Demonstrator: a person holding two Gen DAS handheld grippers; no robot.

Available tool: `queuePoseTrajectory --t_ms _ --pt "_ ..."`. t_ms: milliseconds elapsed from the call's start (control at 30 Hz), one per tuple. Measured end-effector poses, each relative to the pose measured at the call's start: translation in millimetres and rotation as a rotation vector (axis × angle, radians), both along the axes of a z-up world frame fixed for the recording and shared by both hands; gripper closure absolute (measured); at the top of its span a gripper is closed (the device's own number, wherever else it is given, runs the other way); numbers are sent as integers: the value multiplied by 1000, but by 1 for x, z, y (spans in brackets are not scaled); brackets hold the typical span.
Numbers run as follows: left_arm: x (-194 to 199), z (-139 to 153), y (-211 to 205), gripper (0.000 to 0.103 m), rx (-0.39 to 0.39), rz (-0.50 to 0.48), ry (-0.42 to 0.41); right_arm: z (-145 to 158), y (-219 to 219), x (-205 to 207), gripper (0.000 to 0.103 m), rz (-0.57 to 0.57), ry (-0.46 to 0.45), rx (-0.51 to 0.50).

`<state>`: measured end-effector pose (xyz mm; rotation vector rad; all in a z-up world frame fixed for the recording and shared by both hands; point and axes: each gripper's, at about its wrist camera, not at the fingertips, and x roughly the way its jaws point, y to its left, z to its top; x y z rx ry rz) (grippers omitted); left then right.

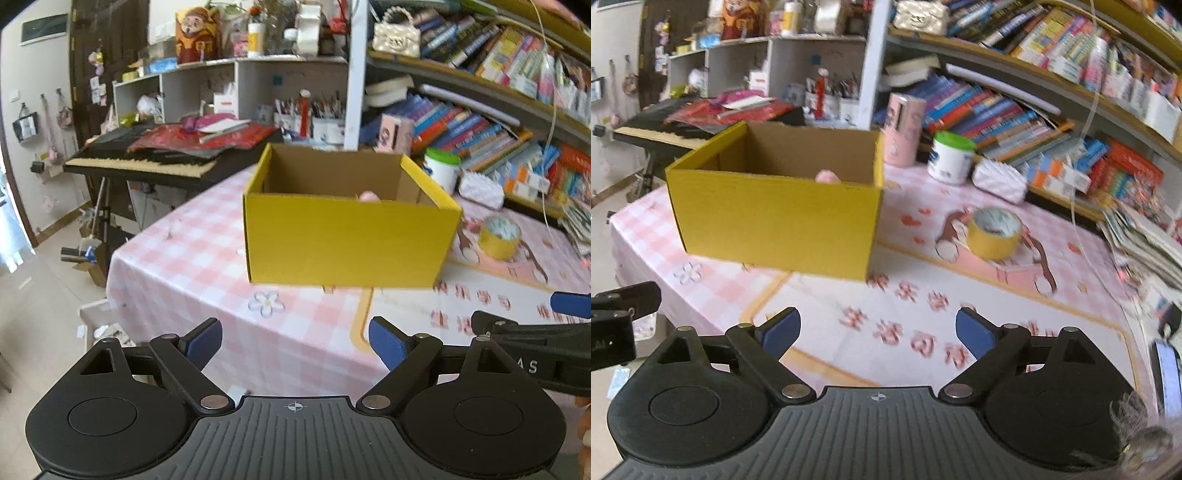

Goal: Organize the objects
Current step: 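Withdraw both grippers from the box toward the yellow tape roll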

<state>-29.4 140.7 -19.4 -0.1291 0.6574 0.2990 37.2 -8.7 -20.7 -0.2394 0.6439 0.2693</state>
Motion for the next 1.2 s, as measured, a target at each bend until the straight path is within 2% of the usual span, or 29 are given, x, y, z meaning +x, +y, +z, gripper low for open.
queuePoseTrajectory --t_ms 533,900,1200 --pt "-22 -20 -30 13 -2 -160 90 -19 -32 -42 9 -140 69 -13" --pt "-7 -23 -69 13 -9 -300 109 -21 -77 -51 8 -276 79 -18" --pt "18 -24 -109 13 -9 -386 117 -23 -121 -39 8 -370 92 -19"
